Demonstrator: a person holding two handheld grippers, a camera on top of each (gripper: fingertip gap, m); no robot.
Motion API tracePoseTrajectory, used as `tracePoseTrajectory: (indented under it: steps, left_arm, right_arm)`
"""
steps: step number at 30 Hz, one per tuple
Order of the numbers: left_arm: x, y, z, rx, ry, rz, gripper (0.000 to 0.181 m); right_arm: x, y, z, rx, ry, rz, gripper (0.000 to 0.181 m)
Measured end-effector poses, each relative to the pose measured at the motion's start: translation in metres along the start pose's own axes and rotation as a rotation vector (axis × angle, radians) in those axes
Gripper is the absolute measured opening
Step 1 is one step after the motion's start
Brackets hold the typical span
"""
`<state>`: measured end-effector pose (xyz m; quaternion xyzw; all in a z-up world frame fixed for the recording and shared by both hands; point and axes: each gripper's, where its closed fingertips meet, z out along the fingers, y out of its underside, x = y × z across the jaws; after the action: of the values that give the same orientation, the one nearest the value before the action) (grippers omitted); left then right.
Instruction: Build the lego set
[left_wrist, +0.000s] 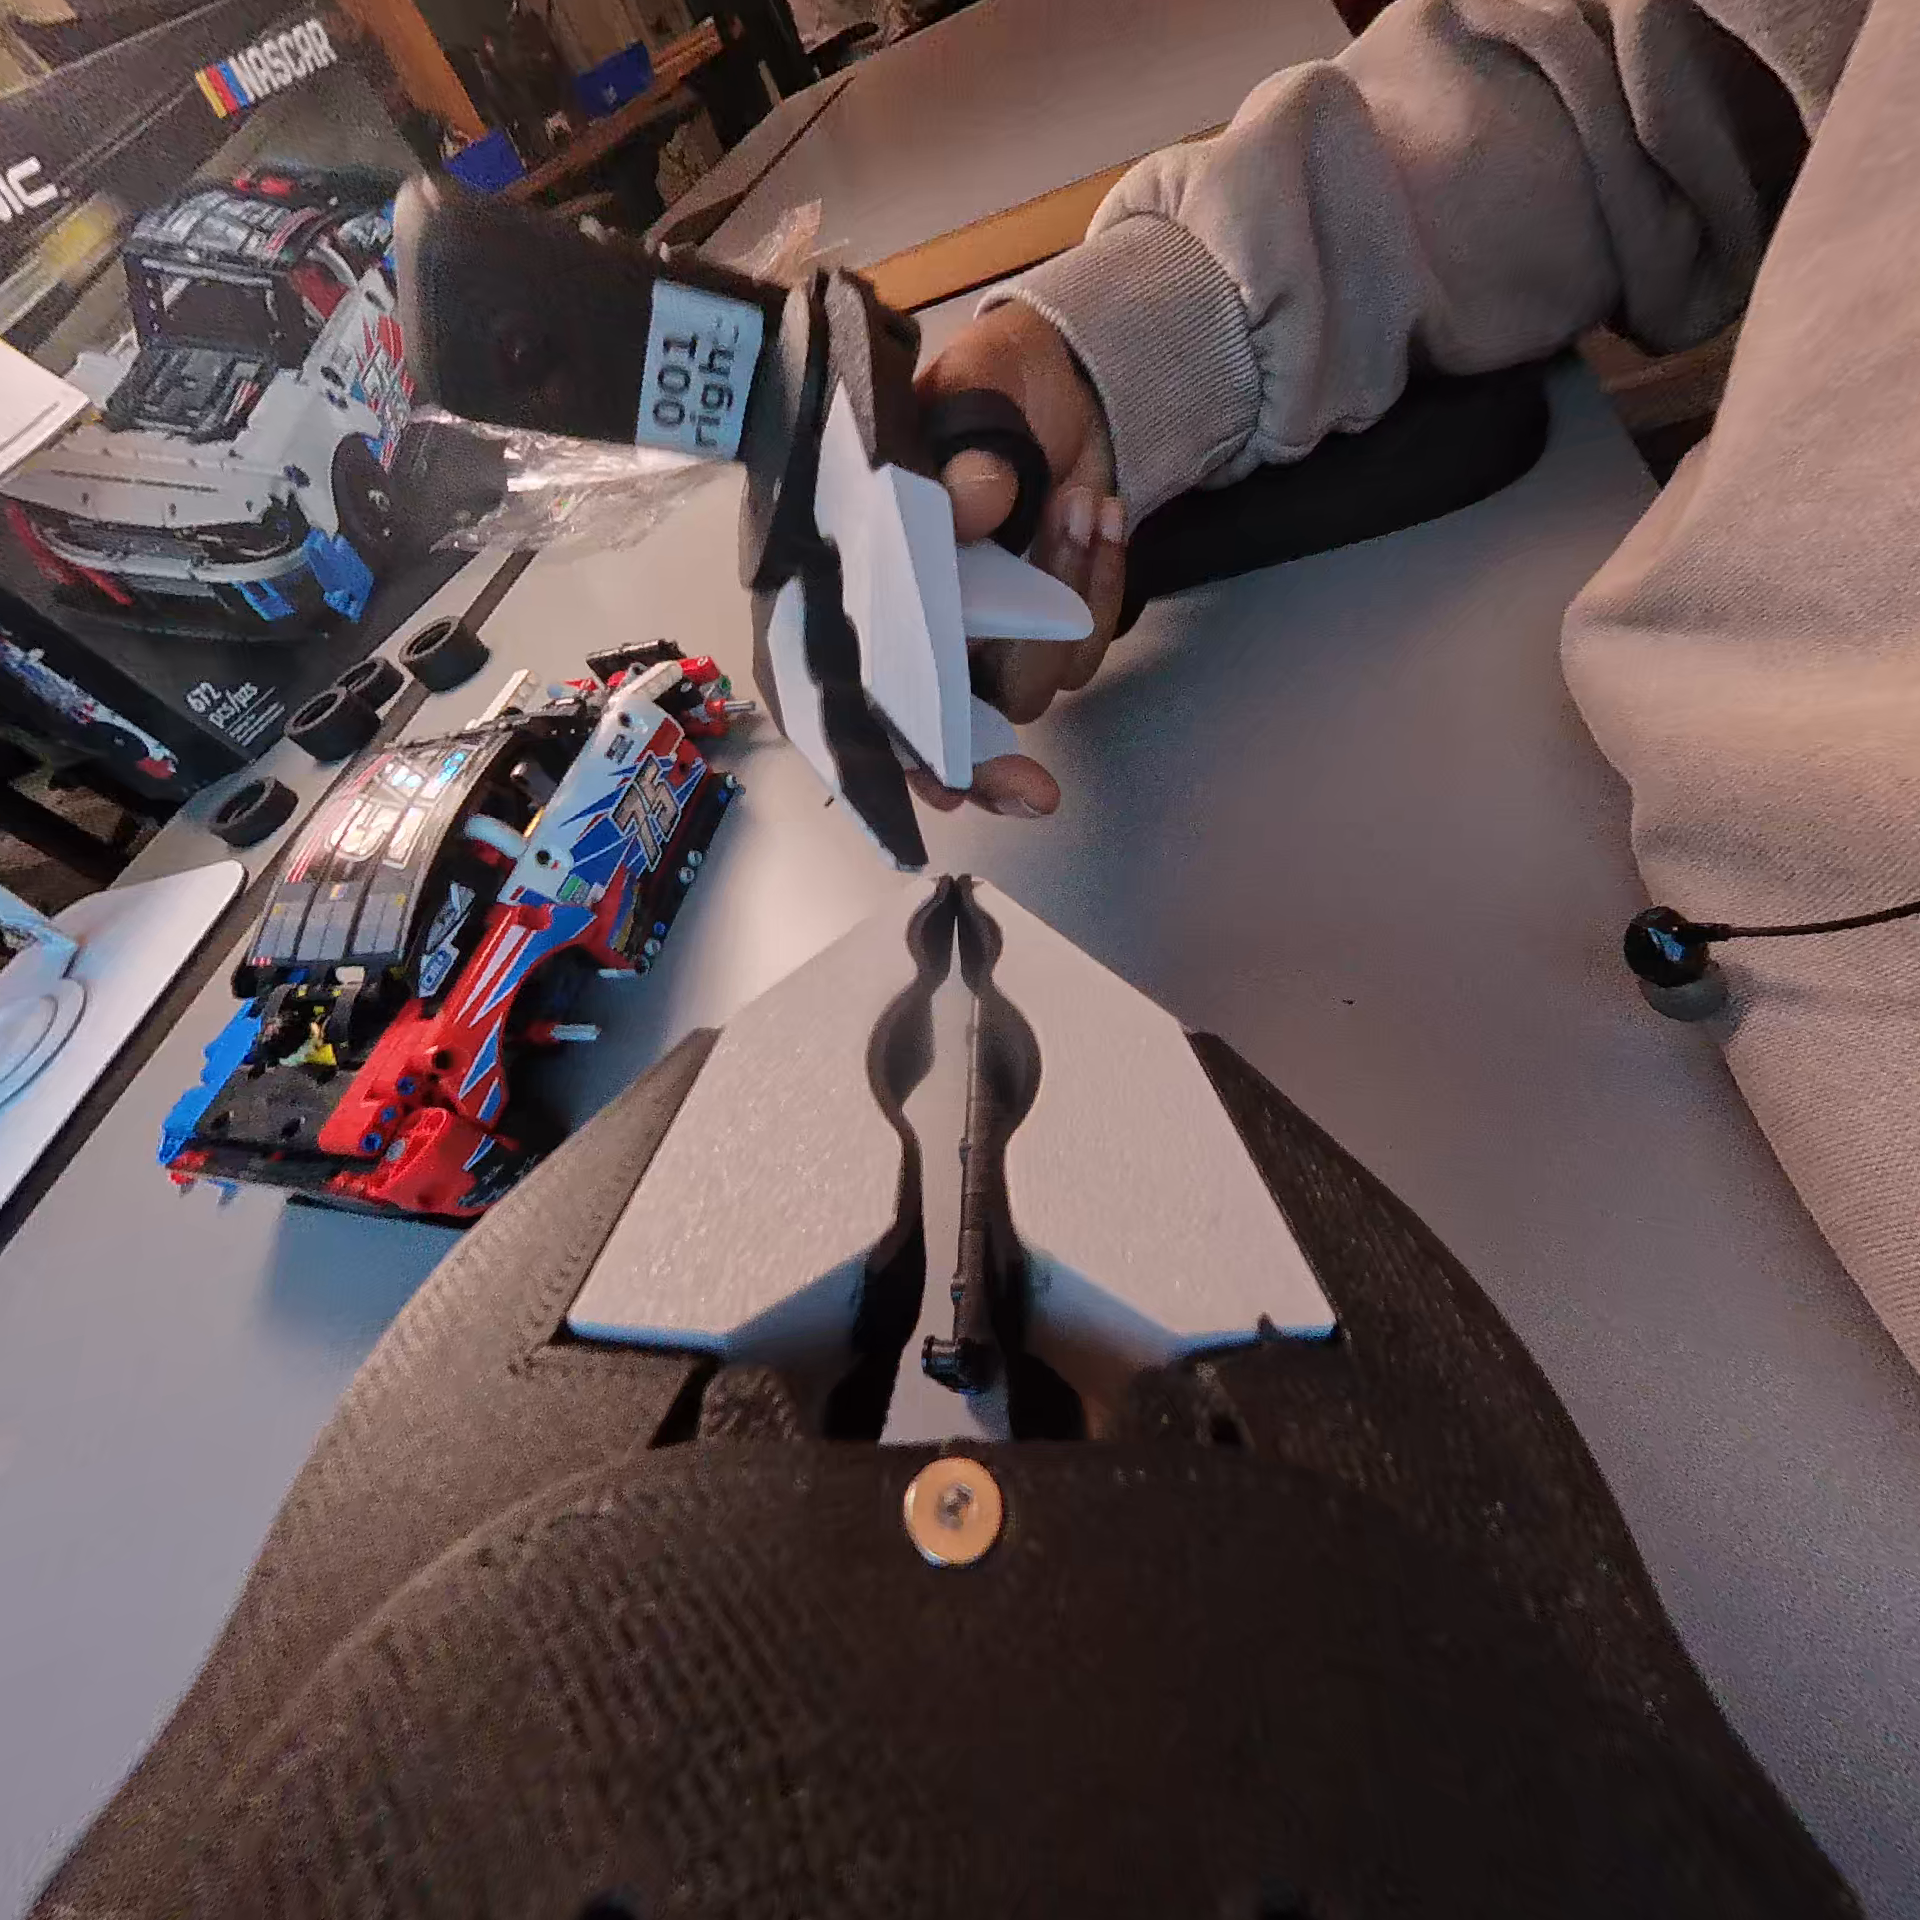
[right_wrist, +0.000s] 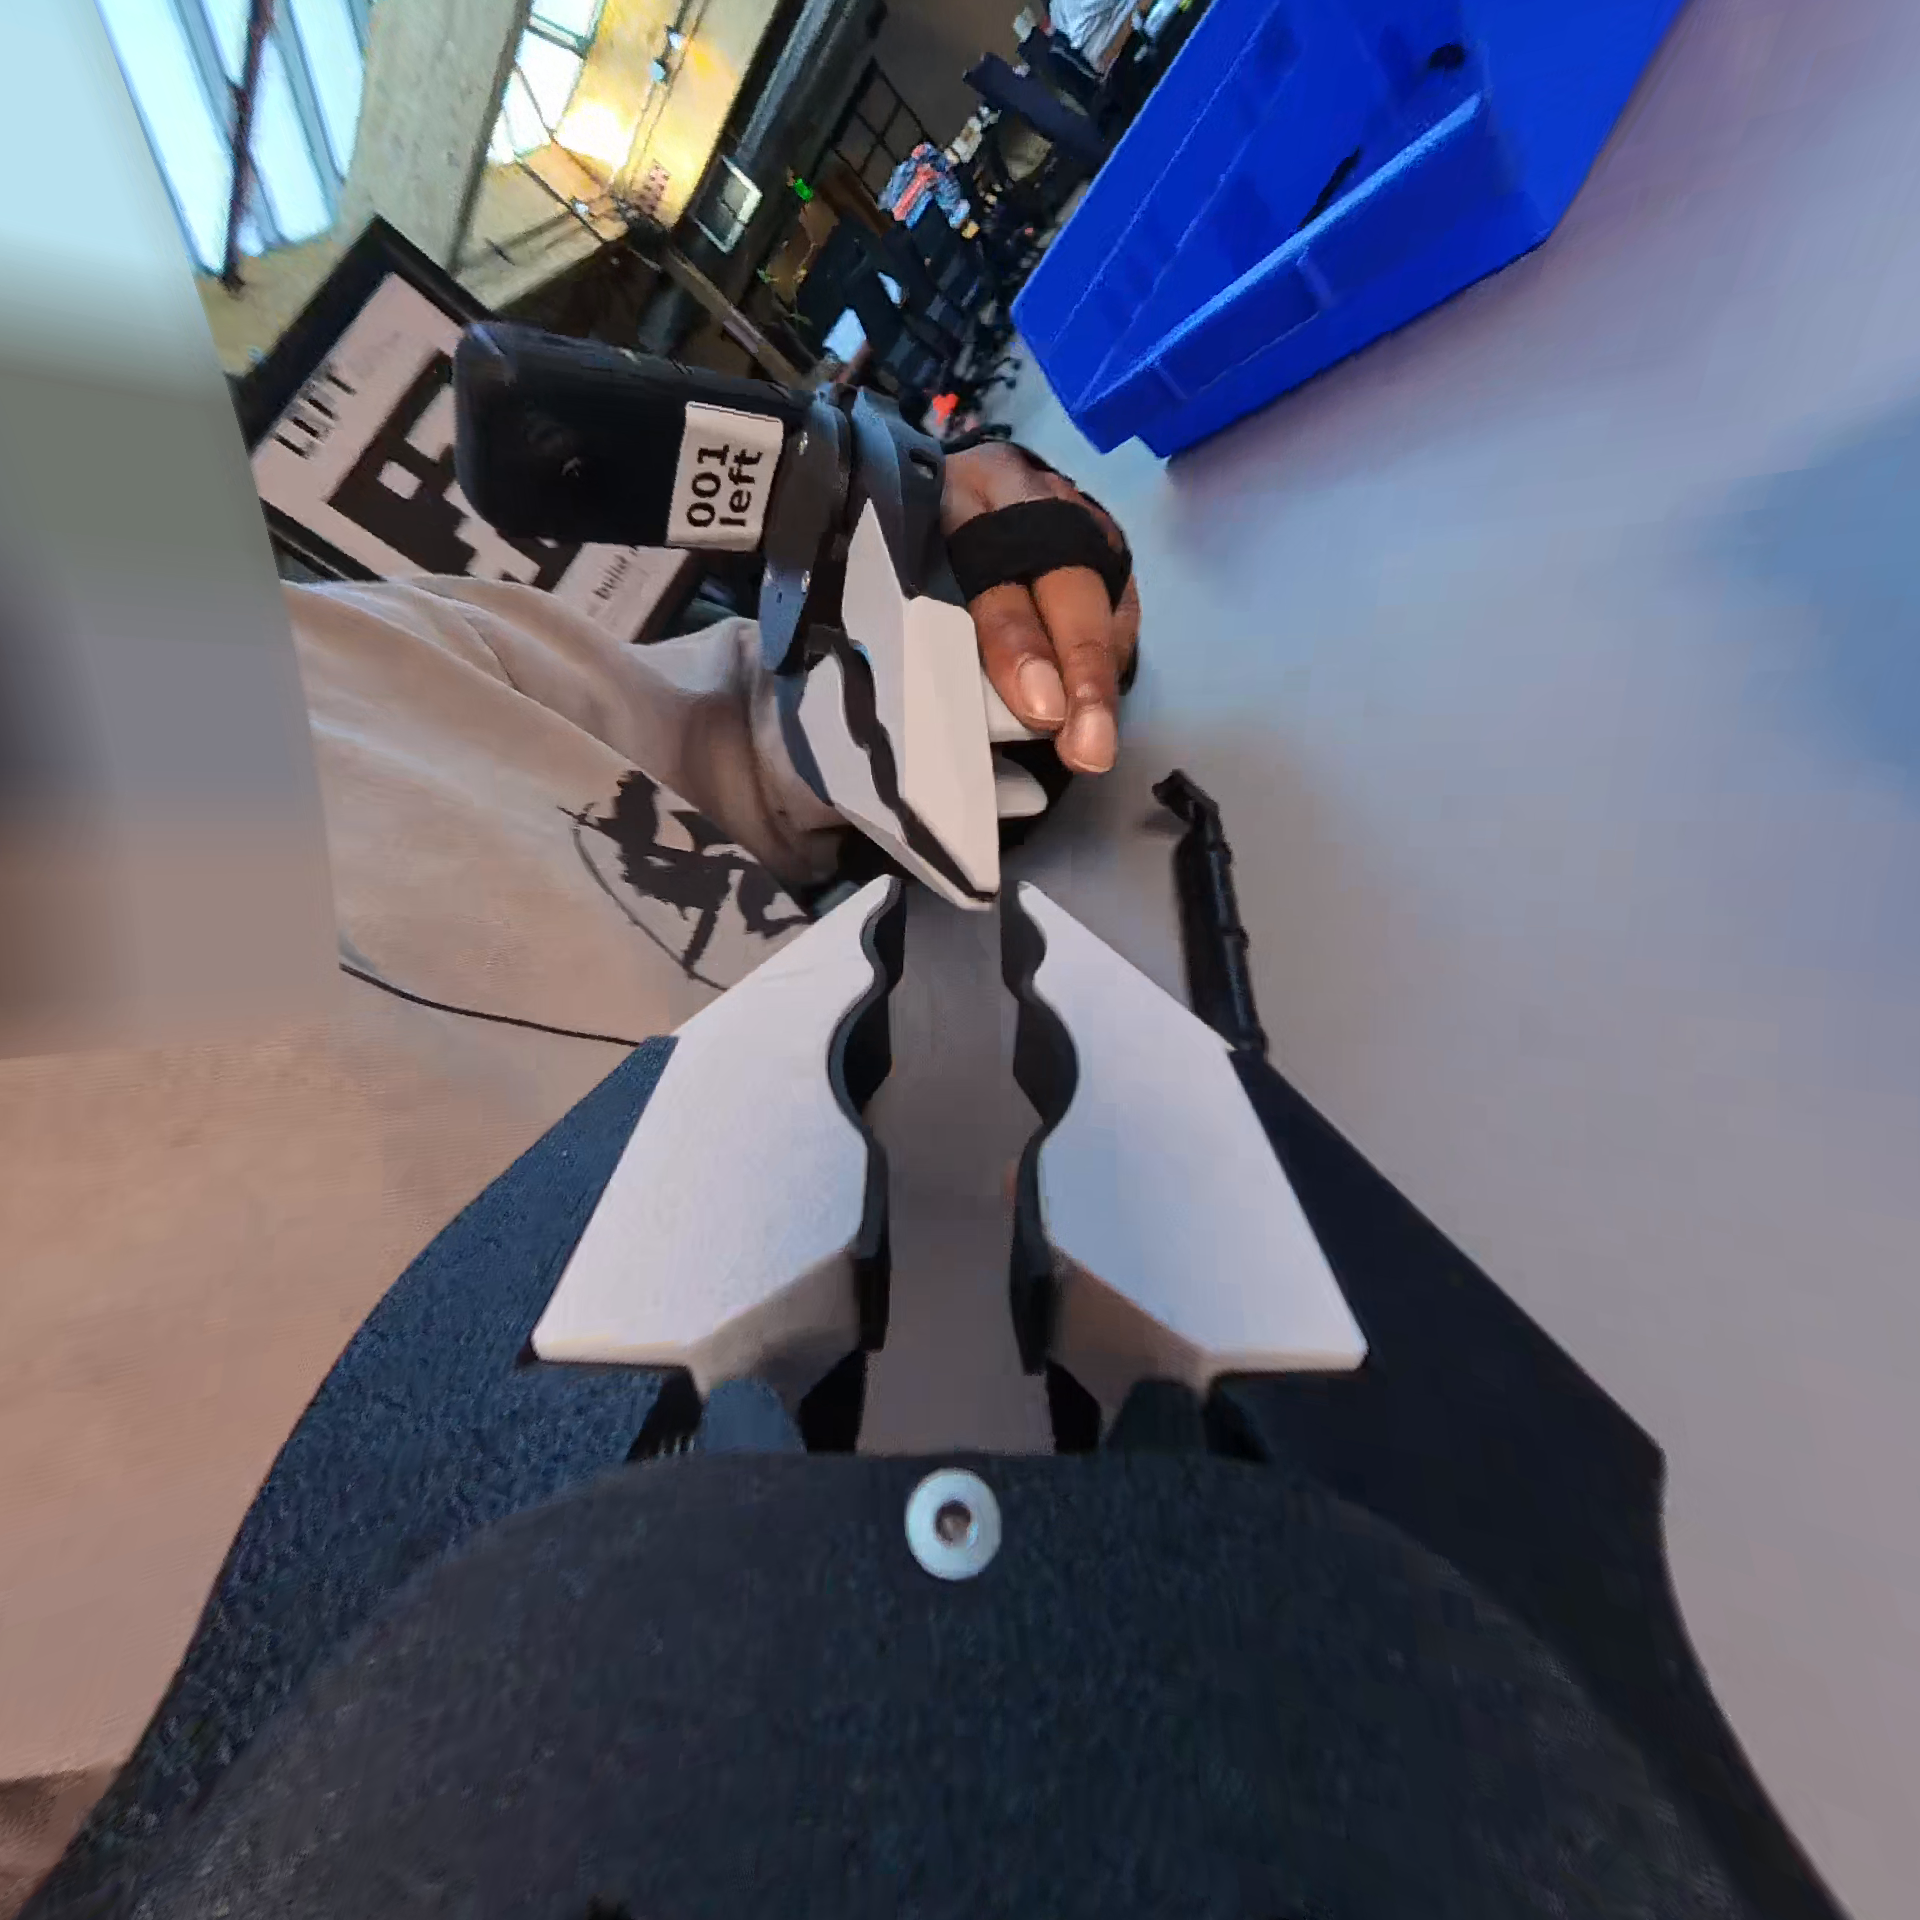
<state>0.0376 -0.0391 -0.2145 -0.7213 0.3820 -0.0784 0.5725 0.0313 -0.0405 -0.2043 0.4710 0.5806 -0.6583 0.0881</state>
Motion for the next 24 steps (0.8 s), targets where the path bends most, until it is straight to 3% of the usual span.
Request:
tracePoseTrajectory:
  steps: [3, 7, 13, 20, 24]
  left_arm:
    - [-0.008, 0.009, -0.004, -0.030, -0.016, -0.047, 0.000]
    - [-0.013, 0.020, -0.008, -0.084, -0.006, -0.064, 0.005]
    - [-0.018, 0.042, -0.022, -0.169, 0.065, -0.135, 0.006]
    - [-0.023, 0.052, -0.028, -0.204, 0.045, -0.155, 0.005]
    - [-0.022, 0.050, -0.029, -0.183, 0.054, -0.180, 0.005]
  right_arm:
    - [0.011, -0.001, -0.017, -0.064, 0.215, -0.270, 0.018]
    - [0.004, 0.026, -0.022, -0.259, 0.320, -0.541, 0.018]
    - [0.026, 0.051, 0.015, -0.493, 0.451, -0.780, 0.017]
    - [0.049, 0.049, 0.047, -0.706, 0.406, -0.906, 0.023]
    - [0.052, 0.054, 0.051, -0.809, 0.366, -0.932, 0.015]
